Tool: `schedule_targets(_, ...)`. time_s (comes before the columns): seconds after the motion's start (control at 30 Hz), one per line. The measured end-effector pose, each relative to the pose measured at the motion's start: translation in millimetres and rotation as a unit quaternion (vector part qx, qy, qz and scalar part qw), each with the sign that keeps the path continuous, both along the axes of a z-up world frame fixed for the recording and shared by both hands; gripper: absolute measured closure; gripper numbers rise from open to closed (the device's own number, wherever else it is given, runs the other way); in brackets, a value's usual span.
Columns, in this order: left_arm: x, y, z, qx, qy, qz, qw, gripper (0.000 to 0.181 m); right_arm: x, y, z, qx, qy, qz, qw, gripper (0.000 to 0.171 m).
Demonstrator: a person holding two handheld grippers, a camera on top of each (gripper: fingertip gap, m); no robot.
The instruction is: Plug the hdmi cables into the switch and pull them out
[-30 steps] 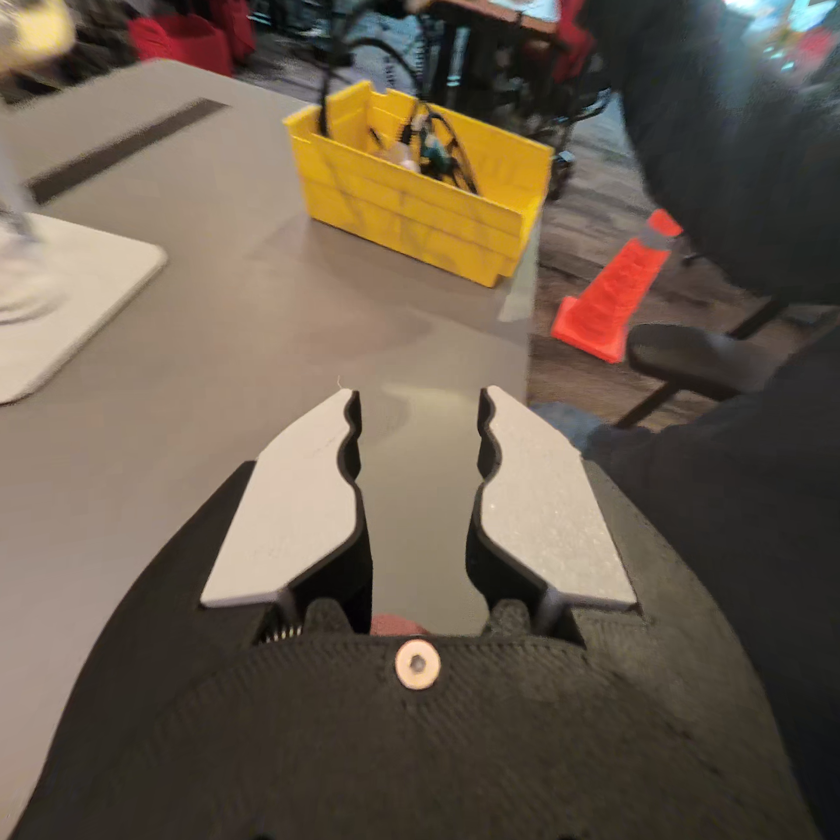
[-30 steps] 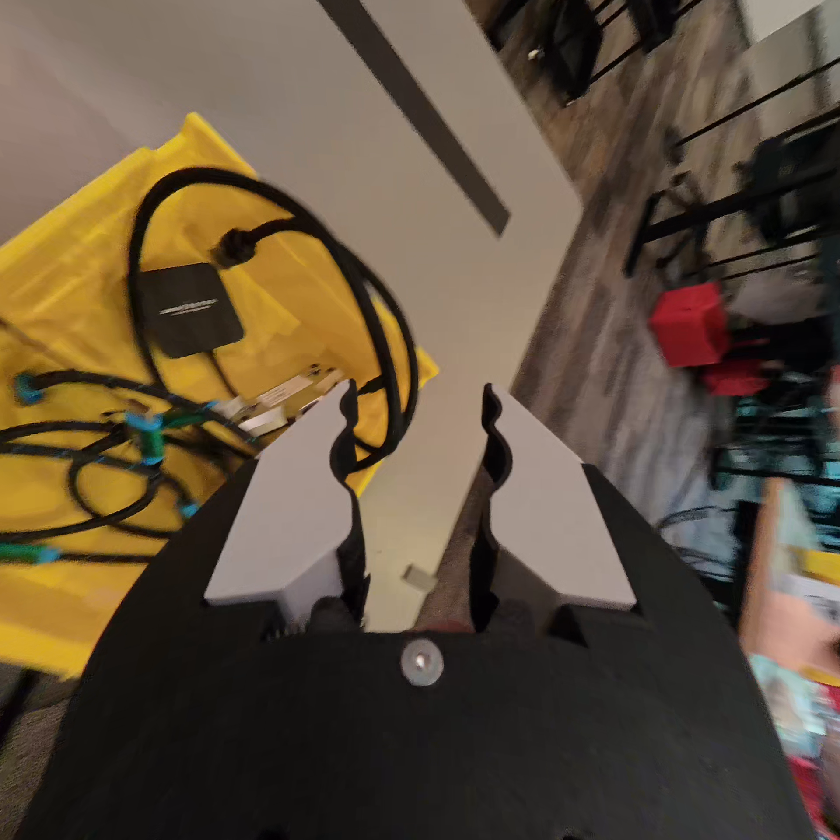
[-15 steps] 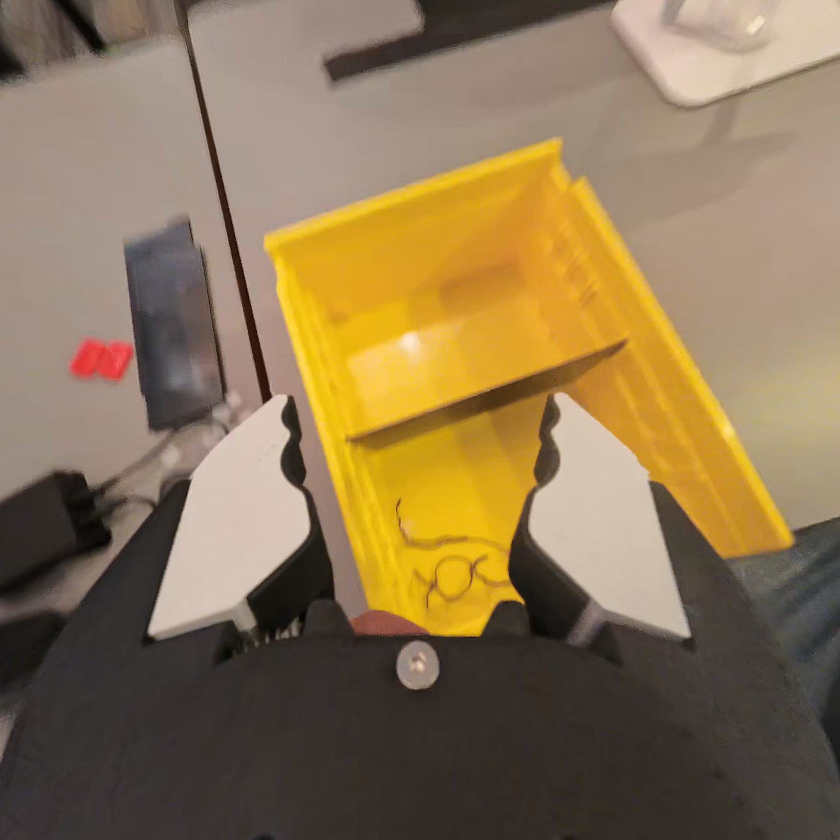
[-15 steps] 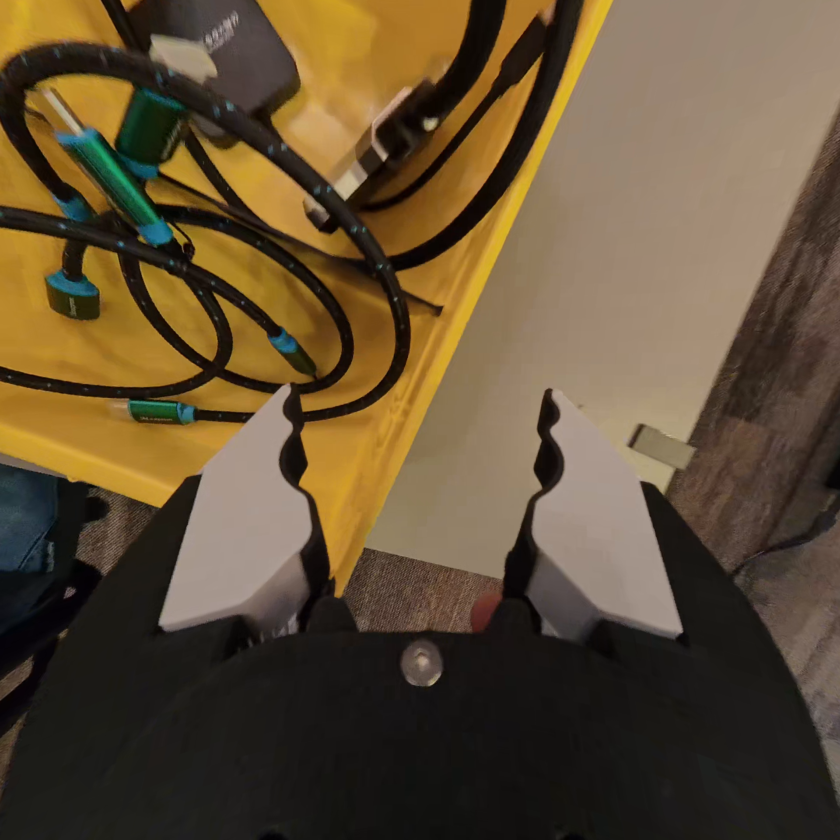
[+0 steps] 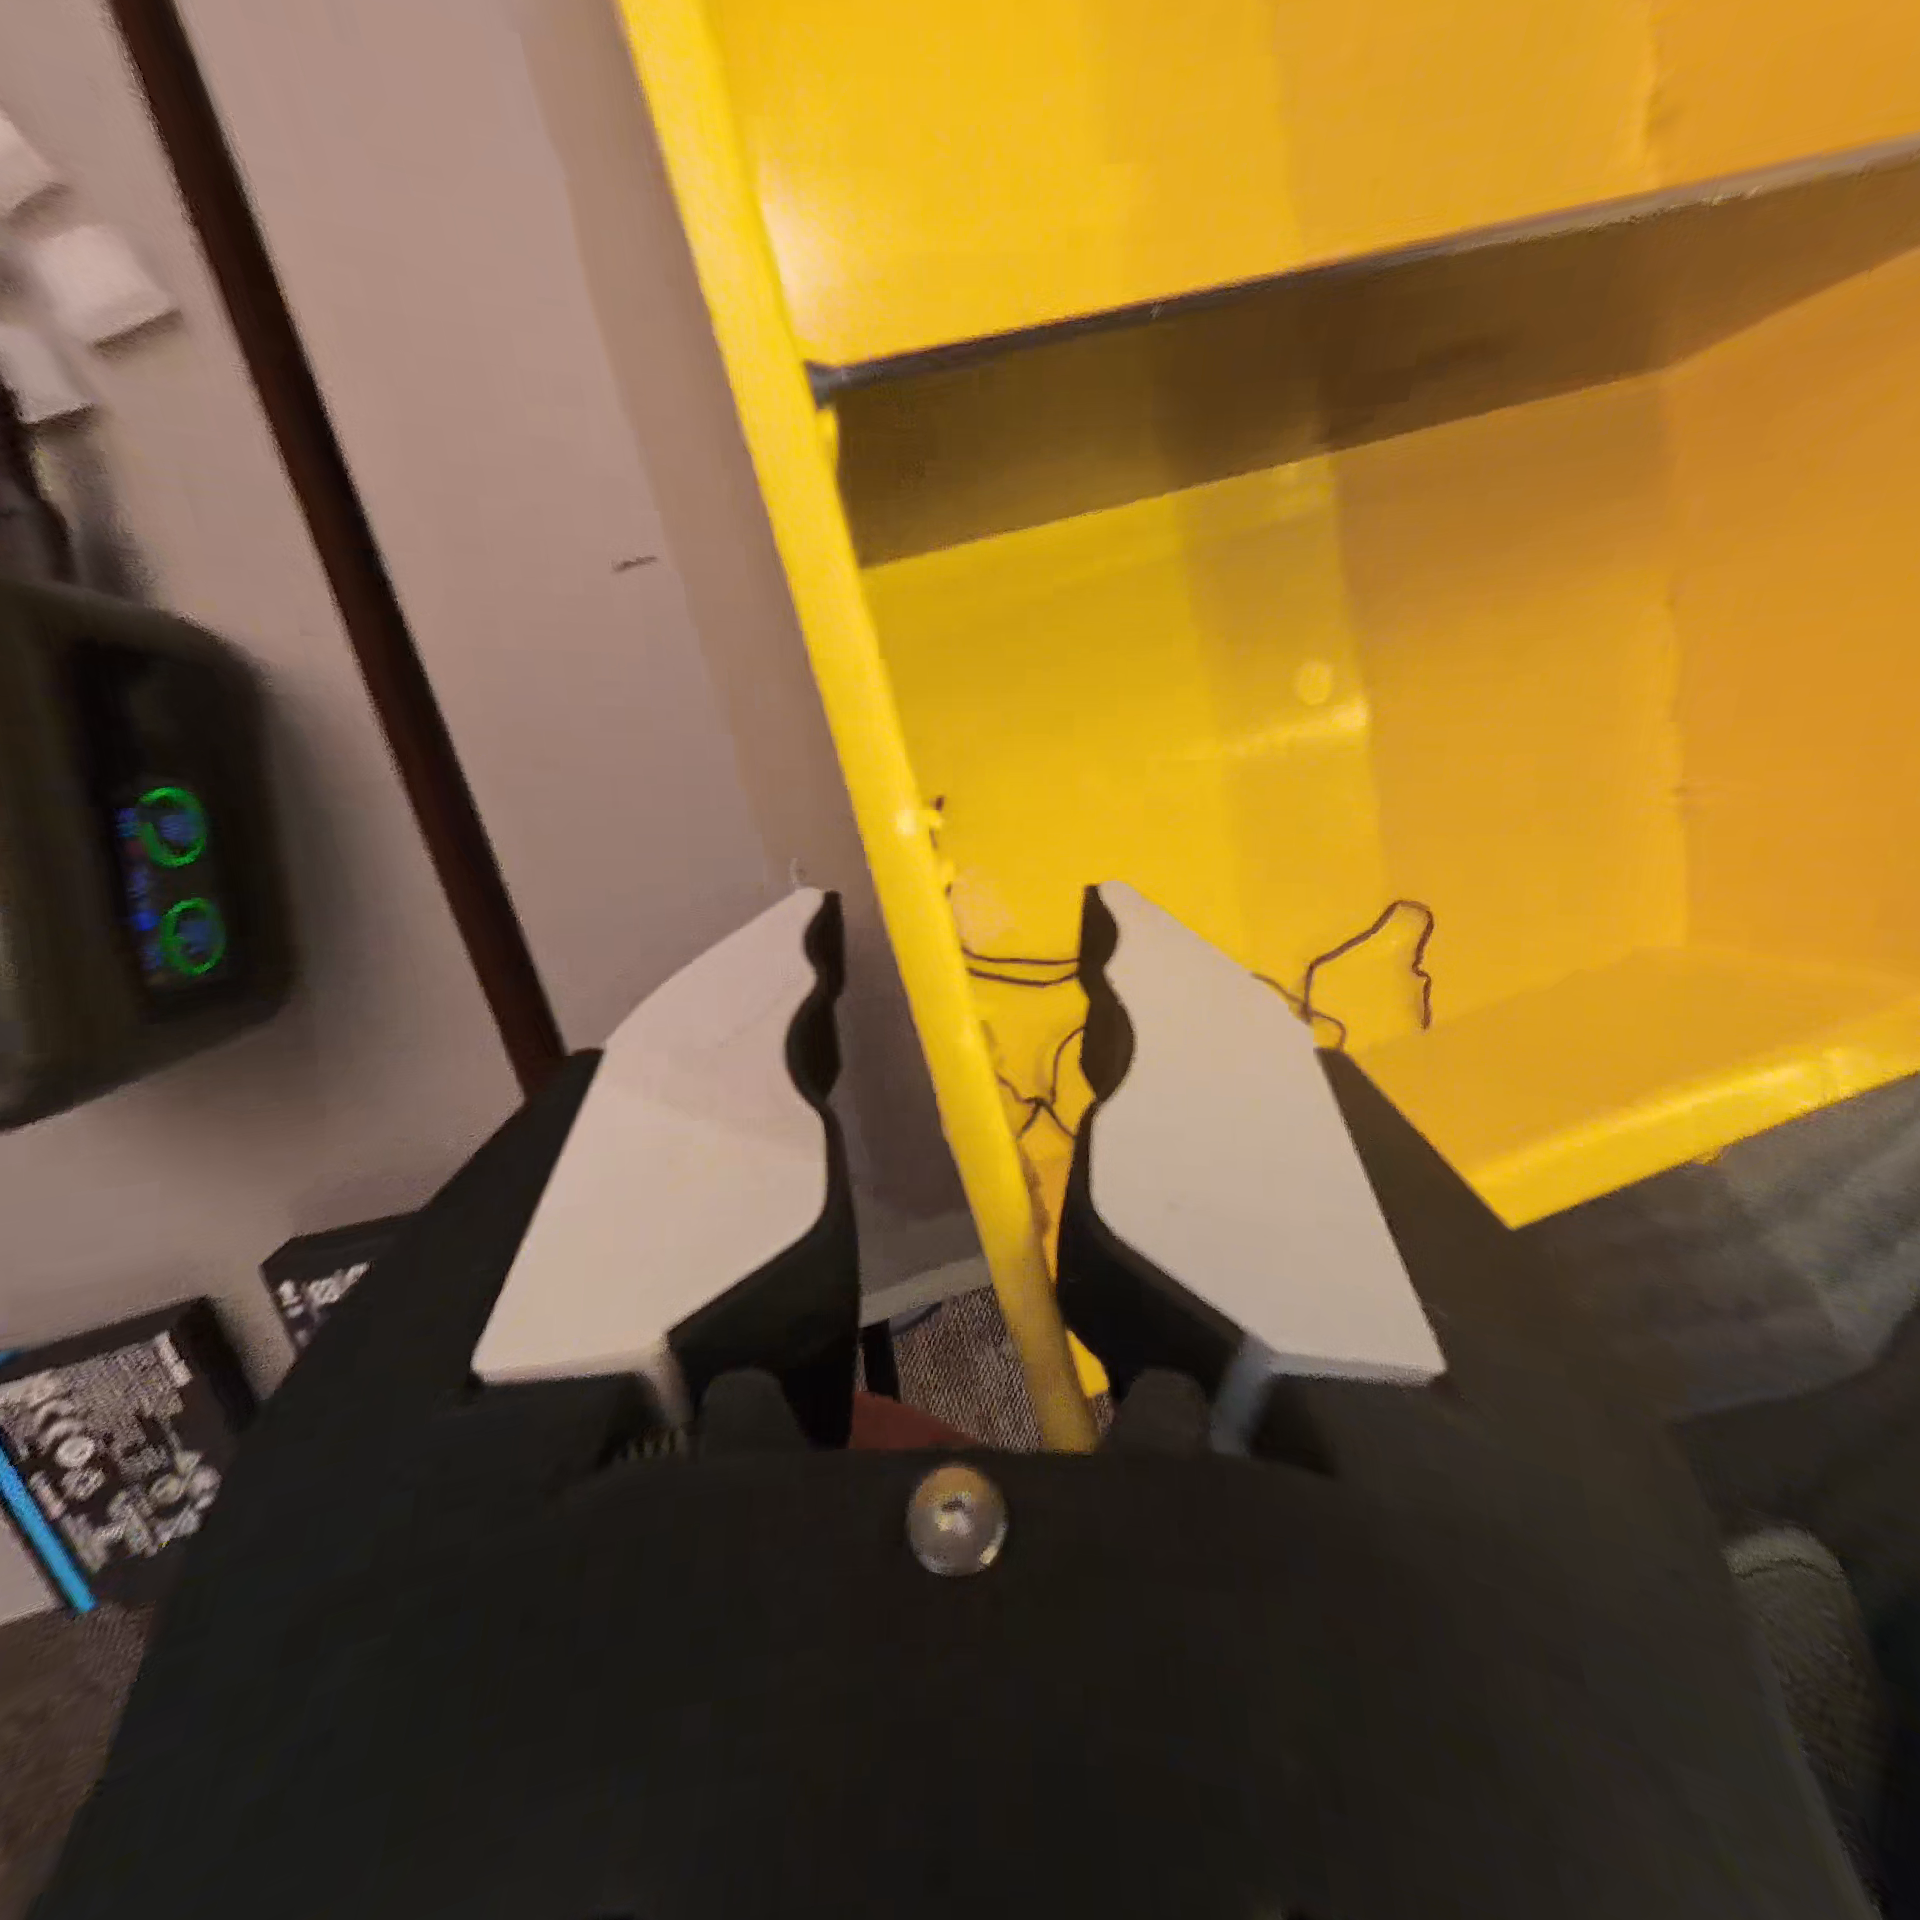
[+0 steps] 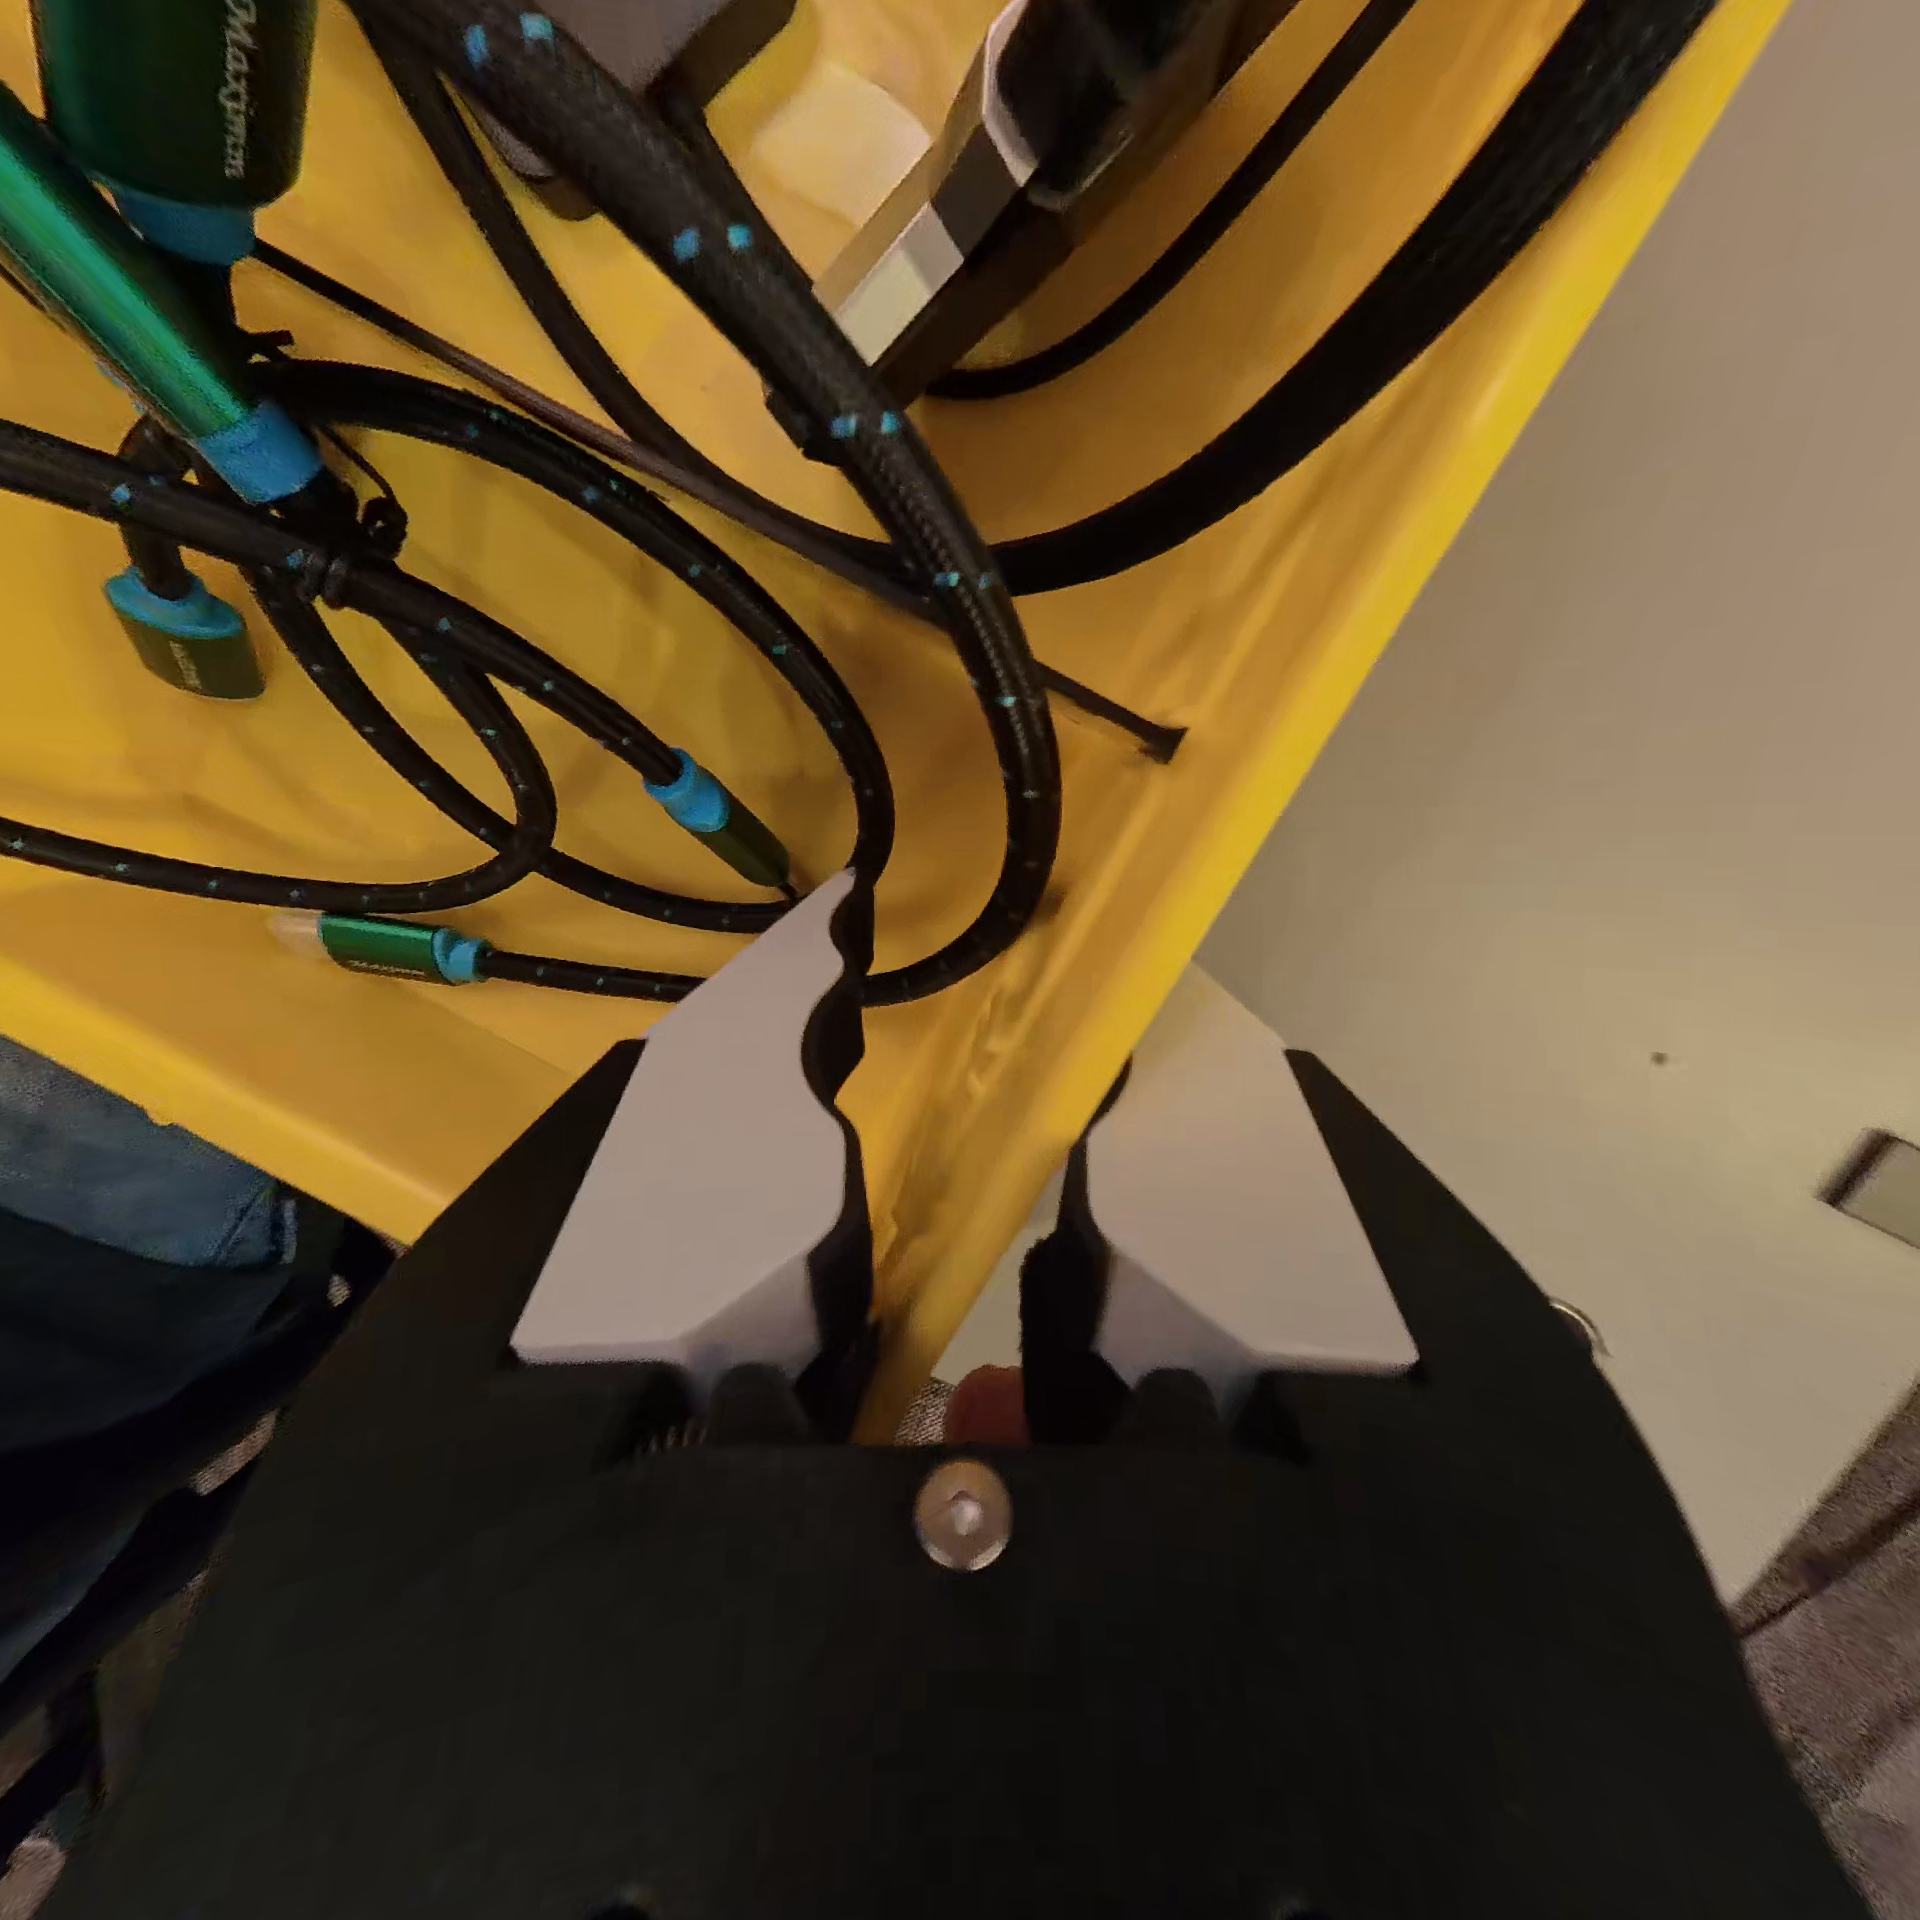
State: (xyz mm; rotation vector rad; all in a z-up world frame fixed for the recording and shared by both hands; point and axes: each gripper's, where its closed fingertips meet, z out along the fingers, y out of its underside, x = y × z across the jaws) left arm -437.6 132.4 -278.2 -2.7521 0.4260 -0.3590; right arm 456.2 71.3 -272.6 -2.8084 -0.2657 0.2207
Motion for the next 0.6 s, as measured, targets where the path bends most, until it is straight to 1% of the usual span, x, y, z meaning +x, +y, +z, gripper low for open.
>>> schedule_targets(0.03,7,-1,-3,-0.007,-0.014,-0.014,1.000,0.138,-4,0,-2,-0.001,0.007,0.002,1.000,0.138)
schedule_targets(0.1,21,0,-2,-0.004,-0.058,-0.026,0.998,0.144,-13,3,-2,0.007,0.009,0.010,1.000,0.137)
schedule_targets(0.2,21,3,-3,0.010,-0.024,-0.044,0.999,0.149,-31,6,-3,0.011,0.009,0.016,1.000,0.136)
schedule_targets(0.33,24,6,-2,0.018,-0.030,-0.029,0.999,0.151,-66,16,-3,0.019,0.017,0.025,0.999,0.136)
schedule_targets(0.43,25,7,-1,0.025,-0.041,-0.018,0.999,0.151,-103,27,-2,0.037,0.045,0.031,0.998,0.130)
schedule_targets(0.5,27,8,1,0.033,-0.056,-0.011,0.998,0.151,-132,34,0,0.049,0.070,0.039,0.996,0.122)
schedule_targets(0.6,31,11,10,0.050,-0.080,0.000,0.996,0.151,-175,43,0,0.064,0.088,0.055,0.993,0.114)
